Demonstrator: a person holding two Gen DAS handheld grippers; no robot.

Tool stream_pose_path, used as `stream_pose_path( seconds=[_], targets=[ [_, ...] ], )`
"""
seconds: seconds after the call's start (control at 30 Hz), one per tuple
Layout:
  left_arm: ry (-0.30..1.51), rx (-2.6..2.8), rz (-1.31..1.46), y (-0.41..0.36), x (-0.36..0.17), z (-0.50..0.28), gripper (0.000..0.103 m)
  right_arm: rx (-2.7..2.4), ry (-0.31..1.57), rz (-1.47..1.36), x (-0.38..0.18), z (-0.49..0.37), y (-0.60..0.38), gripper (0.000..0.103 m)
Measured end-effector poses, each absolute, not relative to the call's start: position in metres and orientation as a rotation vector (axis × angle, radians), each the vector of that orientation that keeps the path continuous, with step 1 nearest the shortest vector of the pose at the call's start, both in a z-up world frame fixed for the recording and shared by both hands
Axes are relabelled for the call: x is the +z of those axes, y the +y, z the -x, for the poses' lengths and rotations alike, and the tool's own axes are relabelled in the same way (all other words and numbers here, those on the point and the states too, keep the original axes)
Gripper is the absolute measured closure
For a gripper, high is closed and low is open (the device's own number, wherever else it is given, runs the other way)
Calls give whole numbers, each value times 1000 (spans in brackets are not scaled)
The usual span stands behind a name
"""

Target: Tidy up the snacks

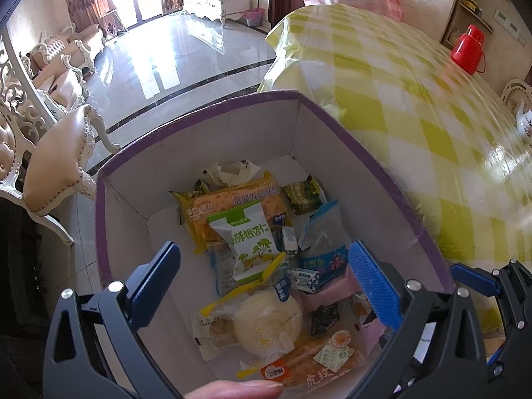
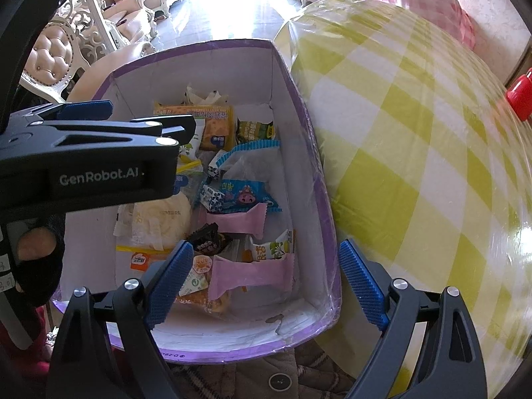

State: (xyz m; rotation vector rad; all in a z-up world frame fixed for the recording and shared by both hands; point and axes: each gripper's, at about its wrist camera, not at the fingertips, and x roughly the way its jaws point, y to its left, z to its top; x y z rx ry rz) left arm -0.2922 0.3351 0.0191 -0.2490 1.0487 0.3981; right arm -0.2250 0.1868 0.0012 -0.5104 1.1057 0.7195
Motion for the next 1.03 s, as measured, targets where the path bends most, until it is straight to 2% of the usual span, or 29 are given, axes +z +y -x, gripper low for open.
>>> stream_pose_path(
  seconds=[1.03],
  targets=[
    [1074, 433, 256, 340, 11, 285, 2, 716, 1111, 510, -2, 227, 187, 16]
  ],
)
